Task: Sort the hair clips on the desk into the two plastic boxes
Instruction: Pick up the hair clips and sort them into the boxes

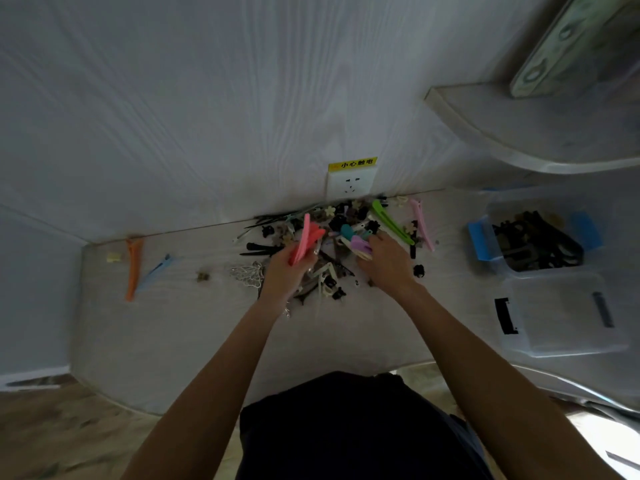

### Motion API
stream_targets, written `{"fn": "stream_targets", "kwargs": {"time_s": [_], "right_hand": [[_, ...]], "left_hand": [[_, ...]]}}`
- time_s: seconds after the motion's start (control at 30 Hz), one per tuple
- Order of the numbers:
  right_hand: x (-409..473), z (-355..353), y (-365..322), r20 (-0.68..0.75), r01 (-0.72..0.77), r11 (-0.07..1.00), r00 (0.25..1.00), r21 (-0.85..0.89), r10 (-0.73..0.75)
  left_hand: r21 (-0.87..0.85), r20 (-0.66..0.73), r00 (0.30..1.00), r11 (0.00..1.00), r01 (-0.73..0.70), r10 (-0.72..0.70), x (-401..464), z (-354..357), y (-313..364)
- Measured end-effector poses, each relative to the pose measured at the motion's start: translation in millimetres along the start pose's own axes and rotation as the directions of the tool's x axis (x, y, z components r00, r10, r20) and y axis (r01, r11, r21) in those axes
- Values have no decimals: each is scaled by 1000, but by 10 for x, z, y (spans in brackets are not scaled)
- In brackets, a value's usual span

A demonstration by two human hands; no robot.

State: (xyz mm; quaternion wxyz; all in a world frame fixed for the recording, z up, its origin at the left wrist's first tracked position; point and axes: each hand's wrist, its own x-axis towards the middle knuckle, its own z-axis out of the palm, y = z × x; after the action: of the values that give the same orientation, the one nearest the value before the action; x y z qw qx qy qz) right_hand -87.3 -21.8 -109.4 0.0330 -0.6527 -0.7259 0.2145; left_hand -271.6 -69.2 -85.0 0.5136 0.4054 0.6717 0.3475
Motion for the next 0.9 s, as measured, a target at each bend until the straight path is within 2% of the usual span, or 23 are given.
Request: {"fn": "stream_targets", "kwargs": {"time_s": [0.07,0.13,0.2,0.27,0.33,0.43,0.53,0.6,0.73,0.83,0.9], "right_hand": [[1,-37,30,-5,-23,997,1000,80,23],[5,-81,27,-9,-66,968,997,241,71],[-2,-155,-23,-10,-105,879,992,466,124],[1,-205,-51,31,-148,743,985,653,169],[-7,-243,-55,79,-200,645,974,737,211],[-101,-292,-48,122,-240,517,960,822,253],[-284,-349,55,143,-268,478,949,836,282],[-482,-445,210,122,-267,496,944,826,305],[-980,-831,679,-40,-202,627,936,752,348],[-1308,-1158,1222,-202,-194,767,899,612,388],[-1480,-1330,1611,-247,-212,838,894,504,375]], "left_hand": [[-69,-23,1000,998,2,-3,43,-4,60],[-31,-33,999,999,-43,42,80,-19,84],[46,-1,993,992,-117,117,93,-41,110],[155,40,980,968,-199,195,115,-57,79],[231,65,967,939,-254,246,137,-72,40],[207,76,965,943,-260,249,130,-69,-1],[144,137,957,950,-277,258,124,10,32],[214,182,927,907,-364,329,138,147,96],[372,311,837,753,-543,450,100,602,249],[424,384,768,641,-640,512,-77,1079,450],[418,425,748,623,-662,510,-244,1409,557]]}}
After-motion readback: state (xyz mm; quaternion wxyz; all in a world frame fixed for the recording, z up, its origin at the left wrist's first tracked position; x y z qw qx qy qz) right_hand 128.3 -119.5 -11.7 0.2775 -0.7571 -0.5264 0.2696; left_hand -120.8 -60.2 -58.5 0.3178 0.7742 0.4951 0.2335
